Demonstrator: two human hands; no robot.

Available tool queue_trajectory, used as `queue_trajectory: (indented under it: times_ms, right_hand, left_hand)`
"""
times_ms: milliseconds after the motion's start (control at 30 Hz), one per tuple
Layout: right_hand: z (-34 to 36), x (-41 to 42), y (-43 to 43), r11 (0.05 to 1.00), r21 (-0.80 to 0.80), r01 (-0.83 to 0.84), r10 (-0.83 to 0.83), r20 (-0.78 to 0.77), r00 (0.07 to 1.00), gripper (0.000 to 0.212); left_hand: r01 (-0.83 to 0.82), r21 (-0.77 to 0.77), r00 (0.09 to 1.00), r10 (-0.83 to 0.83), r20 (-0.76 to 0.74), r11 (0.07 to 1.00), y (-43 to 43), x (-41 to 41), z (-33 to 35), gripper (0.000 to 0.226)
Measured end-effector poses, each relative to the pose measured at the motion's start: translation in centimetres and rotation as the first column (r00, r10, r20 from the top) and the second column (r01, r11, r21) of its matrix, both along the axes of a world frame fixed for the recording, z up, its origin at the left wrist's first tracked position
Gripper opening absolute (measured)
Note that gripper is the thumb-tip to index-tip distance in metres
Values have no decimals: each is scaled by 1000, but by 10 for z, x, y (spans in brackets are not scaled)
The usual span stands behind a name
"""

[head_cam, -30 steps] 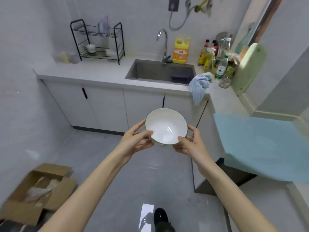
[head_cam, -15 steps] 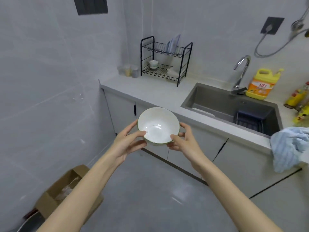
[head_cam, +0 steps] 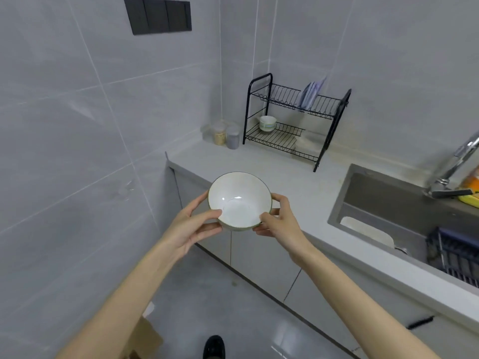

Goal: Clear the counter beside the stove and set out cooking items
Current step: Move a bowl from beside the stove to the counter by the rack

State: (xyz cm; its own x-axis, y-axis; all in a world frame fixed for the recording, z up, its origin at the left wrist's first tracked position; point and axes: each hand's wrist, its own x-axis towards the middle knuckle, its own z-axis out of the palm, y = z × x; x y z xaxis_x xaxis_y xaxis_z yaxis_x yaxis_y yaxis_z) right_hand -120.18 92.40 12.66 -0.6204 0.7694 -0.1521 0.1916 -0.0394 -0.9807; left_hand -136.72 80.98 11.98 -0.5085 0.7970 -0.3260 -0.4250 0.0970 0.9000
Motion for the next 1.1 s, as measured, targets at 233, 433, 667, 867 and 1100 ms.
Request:
queue_trajectory:
  times_ms: [233,433,667,867,1100]
  right_hand:
    - [-14,-121,86,998,-55,31,-27,58,998,49]
    - [-33,-207,155,995,-100,16,-5,104,995,51]
    - [-72,-296,240,991,-121,-53,73,163,984,49]
    - [-102,-370,311,979,-168,-114,148,203,968,51]
    - [-134,-432,365,963,-219,-155,214,276,937,54]
  left_hand:
    - [34,-67,999,-32,28,997,91,-122,-13,71]
    - [19,-130,997,-8,83,991,159,-210,-33,68]
    - [-51,-202,986,82,148,978,235,-293,-75,61]
    - [-111,-253,970,161,183,961,292,-355,-102,60]
    - [-141,-264,943,210,257,954,334,-407,-137,65]
